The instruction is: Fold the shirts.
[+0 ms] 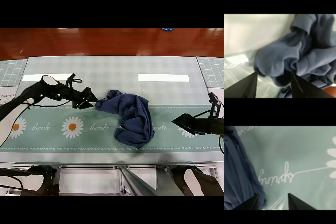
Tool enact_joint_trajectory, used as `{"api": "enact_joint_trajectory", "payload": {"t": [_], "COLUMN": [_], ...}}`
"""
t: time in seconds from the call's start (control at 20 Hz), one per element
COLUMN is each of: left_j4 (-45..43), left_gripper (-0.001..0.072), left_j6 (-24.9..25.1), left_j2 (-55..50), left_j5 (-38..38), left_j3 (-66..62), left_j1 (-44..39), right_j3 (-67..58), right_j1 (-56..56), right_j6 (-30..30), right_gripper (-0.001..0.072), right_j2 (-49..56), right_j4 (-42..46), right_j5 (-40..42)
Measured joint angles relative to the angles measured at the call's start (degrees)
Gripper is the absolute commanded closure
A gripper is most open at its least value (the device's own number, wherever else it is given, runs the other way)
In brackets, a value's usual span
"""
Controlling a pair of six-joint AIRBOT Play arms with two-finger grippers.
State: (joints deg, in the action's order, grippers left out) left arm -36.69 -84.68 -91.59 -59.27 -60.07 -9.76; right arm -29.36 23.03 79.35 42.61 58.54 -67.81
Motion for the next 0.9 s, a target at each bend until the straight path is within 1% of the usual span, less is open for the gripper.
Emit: {"api": "enact_joint_trajectory", "payload": {"t": [0.3, 0.35, 0.4, 0.45, 0.5, 0.6, 0.7, 0.9], "left_j4": [2.4, 2.5, 2.6, 2.8, 2.8, 2.8, 2.8, 2.8], "left_gripper": [0.0203, 0.022, 0.0366, 0.0588, 0.0671, 0.0686, 0.0686, 0.0686], "left_j6": [1.2, 1.6, 2.0, 2.3, 2.5, 3.3, 4.5, 5.7], "left_j2": [-3.9, -4.3, -4.6, -4.9, -5.1, -5.4, -5.5, -5.6], "left_j5": [1.9, 2.0, 2.1, 2.1, 1.9, 1.9, 1.4, 0.8], "left_j3": [-3.1, -3.8, -4.5, -5.0, -5.5, -6.4, -7.2, -8.0], "left_j1": [-6.0, -6.9, -7.7, -8.3, -8.7, -9.2, -9.5, -9.7], "right_j3": [0.5, 0.5, 0.5, 0.5, 0.7, 1.4, 3.0, 7.2], "right_j1": [-3.2, -3.4, -3.5, -3.6, -3.7, -3.7, -3.8, -3.8], "right_j6": [1.2, 1.2, 1.3, 1.4, 1.5, 1.6, 1.6, -0.7], "right_gripper": [0.0305, 0.0305, 0.0304, 0.0305, 0.0305, 0.0305, 0.0305, 0.0305], "right_j2": [0.0, 0.0, 0.0, 0.0, 0.0, 0.0, 0.0, 0.0], "right_j4": [-0.8, -0.8, -0.8, -0.8, -0.6, -0.3, -1.0, -5.9], "right_j5": [1.9, 2.0, 2.1, 2.1, 2.0, 1.2, -0.7, -2.6]}}
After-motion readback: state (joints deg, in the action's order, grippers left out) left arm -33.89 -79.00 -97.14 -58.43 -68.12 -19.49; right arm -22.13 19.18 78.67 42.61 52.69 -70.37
